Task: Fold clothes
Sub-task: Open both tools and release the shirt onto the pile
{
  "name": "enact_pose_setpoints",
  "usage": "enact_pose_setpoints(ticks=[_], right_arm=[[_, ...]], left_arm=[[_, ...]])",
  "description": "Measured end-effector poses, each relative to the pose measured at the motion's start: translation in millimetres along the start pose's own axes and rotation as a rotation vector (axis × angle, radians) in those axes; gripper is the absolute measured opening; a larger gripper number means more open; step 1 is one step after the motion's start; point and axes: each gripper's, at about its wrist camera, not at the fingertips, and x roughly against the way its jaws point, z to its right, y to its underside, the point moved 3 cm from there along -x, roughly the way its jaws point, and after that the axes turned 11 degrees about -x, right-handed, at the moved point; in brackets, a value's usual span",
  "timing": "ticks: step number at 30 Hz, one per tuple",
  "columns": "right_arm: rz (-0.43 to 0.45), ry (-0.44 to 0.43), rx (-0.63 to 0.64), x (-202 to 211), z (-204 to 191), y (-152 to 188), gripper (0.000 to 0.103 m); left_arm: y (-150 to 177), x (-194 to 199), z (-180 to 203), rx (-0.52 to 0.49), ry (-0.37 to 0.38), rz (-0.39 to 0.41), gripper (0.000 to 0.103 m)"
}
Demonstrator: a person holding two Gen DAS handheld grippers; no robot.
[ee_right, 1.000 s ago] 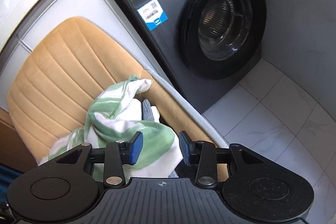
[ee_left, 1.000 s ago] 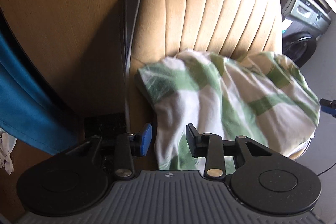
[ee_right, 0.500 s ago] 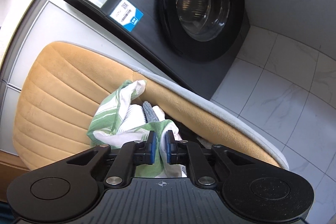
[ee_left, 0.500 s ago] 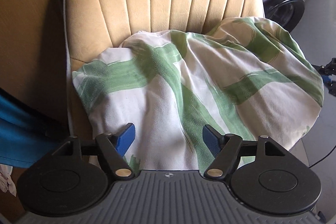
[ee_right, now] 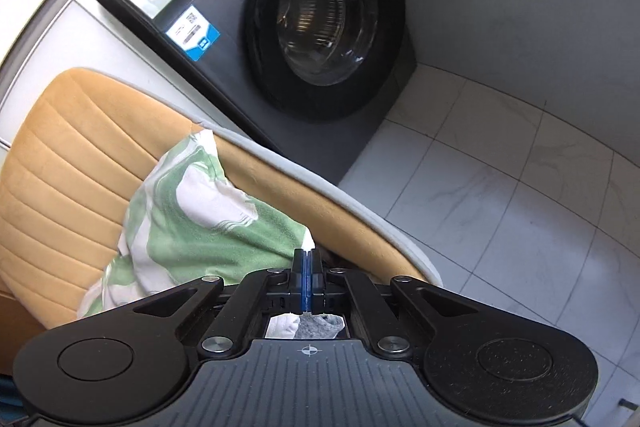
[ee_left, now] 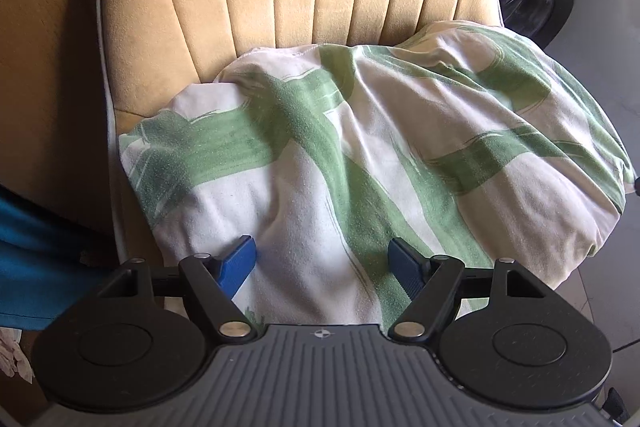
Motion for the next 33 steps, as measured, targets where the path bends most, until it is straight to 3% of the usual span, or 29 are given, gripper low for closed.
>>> enact_pose_setpoints(ticks=[1, 3, 5, 6, 9, 11, 13, 14, 19, 23, 28, 33], right_arm=[[0.005, -0.016, -0.015, 0, -2, -4, 0.009], [0.012, -0.037, -0.054, -3, -5, -12, 0.037], [0.019, -0.054, -0.096, -7, -7, -19, 0.042], [0.015, -0.06, -0.115, -10, -7, -22, 0.051], [-0.031, -0.076, -0.165, -24, -6, -15, 0.061], [-0.07, -0.092, -0.201, -35, -5, -6, 0.059], [-0.094, -0.117, -0.233, -43, -6, 1, 0.033], [-0.081, -0.137, -0.227, -39, -9, 2, 0.005], [0.029, -0.187, -0.137, 1, -28, -5, 0.003], [0.089, -0.121, -0.17, 18, -15, -3, 0.003], [0.051, 0.007, -0.231, -20, 21, 14, 0.003], [0.04, 0.058, -0.163, -39, 13, 19, 0.004]], left_arm=[[1, -1, 1, -0.004, -0.002, 0.001, 0.075], [2, -1, 2, -0.006, -0.003, 0.004, 0.075], [2, 0, 3, -0.004, -0.001, 0.004, 0.075], [2, 2, 3, -0.004, 0.0, 0.003, 0.075], [4, 5, 4, -0.007, 0.004, 0.003, 0.075], [6, 5, 3, -0.01, 0.006, 0.004, 0.075], [7, 4, 1, -0.012, 0.007, 0.003, 0.075], [8, 4, 0, -0.011, 0.006, 0.002, 0.075], [7, 1, -3, -0.008, 0.009, 0.001, 0.075], [9, -1, -7, 0.001, 0.02, -0.003, 0.075], [12, -4, -8, -0.004, 0.021, -0.006, 0.075], [13, -7, -6, -0.034, 0.011, -0.016, 0.075]])
